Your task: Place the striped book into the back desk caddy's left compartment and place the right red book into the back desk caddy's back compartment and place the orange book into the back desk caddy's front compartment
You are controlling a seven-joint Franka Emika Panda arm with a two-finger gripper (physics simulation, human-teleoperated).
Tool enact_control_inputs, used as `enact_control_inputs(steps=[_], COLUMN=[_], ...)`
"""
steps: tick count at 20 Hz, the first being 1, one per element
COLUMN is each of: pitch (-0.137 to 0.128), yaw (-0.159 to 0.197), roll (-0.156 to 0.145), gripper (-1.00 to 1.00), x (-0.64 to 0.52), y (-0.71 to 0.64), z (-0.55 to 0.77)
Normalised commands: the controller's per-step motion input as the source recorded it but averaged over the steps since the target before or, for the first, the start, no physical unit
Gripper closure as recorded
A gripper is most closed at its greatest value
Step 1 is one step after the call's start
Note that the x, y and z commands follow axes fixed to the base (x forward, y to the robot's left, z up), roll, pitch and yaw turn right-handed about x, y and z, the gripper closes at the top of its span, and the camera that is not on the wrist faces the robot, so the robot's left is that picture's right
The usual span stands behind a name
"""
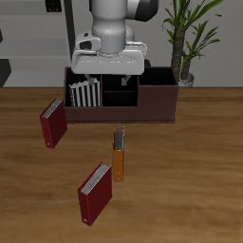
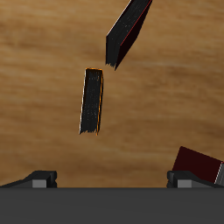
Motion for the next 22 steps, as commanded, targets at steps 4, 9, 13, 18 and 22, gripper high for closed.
enact_control_inputs(steps=[4, 9, 13, 18, 22], pitch=[0.001, 0.005, 0.025, -0.001, -0.022], yaw=[-0.007, -0.025, -0.024, -0.028, -0.013], roll=[-0.021, -0.020, -0.009, -0.001, 0.008], gripper=[-1.00, -1.00, -1.00, -1.00, -1.00], x=[0.35, 0.33, 0.45, 0.30, 0.19], y=[0.02, -0.02, 0.02, 0.04, 0.04], z=[0.07, 0.07, 0.00, -0.01, 0.07])
